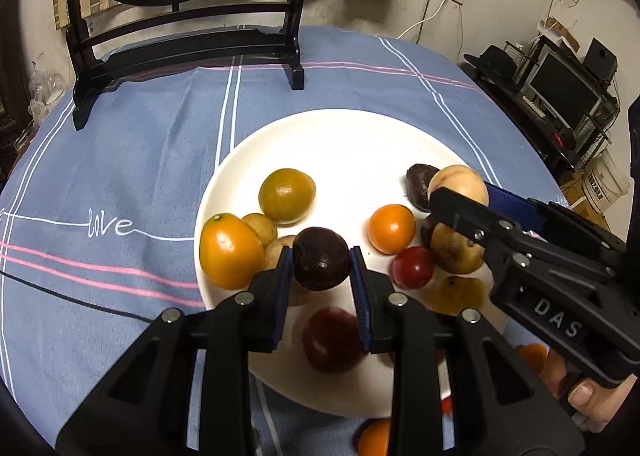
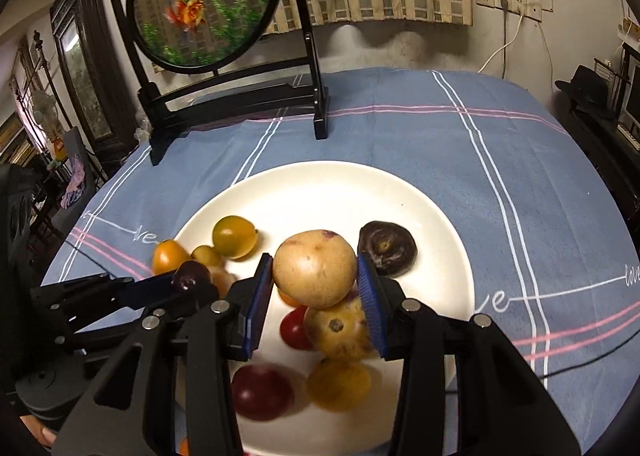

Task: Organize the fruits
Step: 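Lower both fruits onto the plate and open both tools, then move both open tools back toward the loose fruits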

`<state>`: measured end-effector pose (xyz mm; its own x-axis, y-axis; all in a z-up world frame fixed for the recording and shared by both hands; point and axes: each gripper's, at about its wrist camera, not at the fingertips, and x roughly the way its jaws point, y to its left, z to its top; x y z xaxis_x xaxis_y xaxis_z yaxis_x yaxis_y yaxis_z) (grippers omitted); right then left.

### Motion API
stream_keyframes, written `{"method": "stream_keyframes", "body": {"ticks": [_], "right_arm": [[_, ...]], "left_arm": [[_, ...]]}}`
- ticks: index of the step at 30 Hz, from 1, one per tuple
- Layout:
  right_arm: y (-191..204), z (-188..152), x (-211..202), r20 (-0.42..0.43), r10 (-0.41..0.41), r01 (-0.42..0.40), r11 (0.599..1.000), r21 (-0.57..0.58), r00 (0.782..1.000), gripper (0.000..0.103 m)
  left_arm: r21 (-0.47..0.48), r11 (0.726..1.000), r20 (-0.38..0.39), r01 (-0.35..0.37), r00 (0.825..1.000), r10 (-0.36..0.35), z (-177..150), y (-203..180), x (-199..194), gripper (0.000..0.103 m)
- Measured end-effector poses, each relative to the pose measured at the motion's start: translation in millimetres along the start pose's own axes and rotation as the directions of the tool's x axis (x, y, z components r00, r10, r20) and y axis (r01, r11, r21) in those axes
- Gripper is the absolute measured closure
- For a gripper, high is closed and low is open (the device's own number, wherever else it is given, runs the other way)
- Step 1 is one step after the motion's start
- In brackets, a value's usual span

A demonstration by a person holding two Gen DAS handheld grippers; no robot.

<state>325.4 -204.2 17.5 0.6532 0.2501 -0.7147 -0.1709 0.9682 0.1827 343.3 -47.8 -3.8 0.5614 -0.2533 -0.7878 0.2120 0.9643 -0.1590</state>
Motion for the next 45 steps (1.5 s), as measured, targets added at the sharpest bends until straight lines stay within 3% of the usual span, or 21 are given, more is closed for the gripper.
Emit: {"method": "stream_keyframes", "body": {"ticks": [4,6,10,15,28,36,45], "right_arm": [[-4.0,1.6,3.5,-0.017,0.006,-0.006,1.000,0.019,1.000,0.053],[-4.8,-0.5,-0.6,-0.013,0.008,-0.008,1.000,0.020,1.000,0.053],[-10.5,-6.2,-19.1,0.010,0.003,-0.004,0.999,0.045,1.000,0.052],[-20.8,-22.6,-48.6,0.030,0.016,-0.018,0.997,0.080,0.999,0.050],[-51.3,-96.6,-120.4,0.067,-0.047,0.037,0.989,0.145,0.997,0.050],[-53.0,-144.7,-129.7,0.031,-0.030,0.024,0.982,0.186,0.999,0.050],[-50.0,-174.1,-130.3,-0.002,-0.025,0.025,0.981,0.195,1.000,0.050]], "left_arm": [[0.004,1.000,-0.004,-0.021,1.000,0.021,2.1,-2.1,2.5,0.069],[0.009,1.000,0.010,-0.025,1.000,0.024,0.8,-4.9,-4.3,0.044],[0.057,0.996,0.080,-0.064,0.995,0.059,-3.9,-12.7,-26.7,0.031],[0.030,0.999,0.100,-0.041,0.994,0.037,-10.9,-8.3,-51.3,0.022],[-0.021,0.999,0.075,-0.047,0.996,0.048,-91.5,10.5,-92.6,0.015],[-0.014,0.996,0.053,-0.093,0.994,0.093,-140.6,12.6,-107.0,0.013],[-0.010,0.994,0.014,-0.106,0.994,0.106,-167.9,18.4,-104.1,0.013]]}}
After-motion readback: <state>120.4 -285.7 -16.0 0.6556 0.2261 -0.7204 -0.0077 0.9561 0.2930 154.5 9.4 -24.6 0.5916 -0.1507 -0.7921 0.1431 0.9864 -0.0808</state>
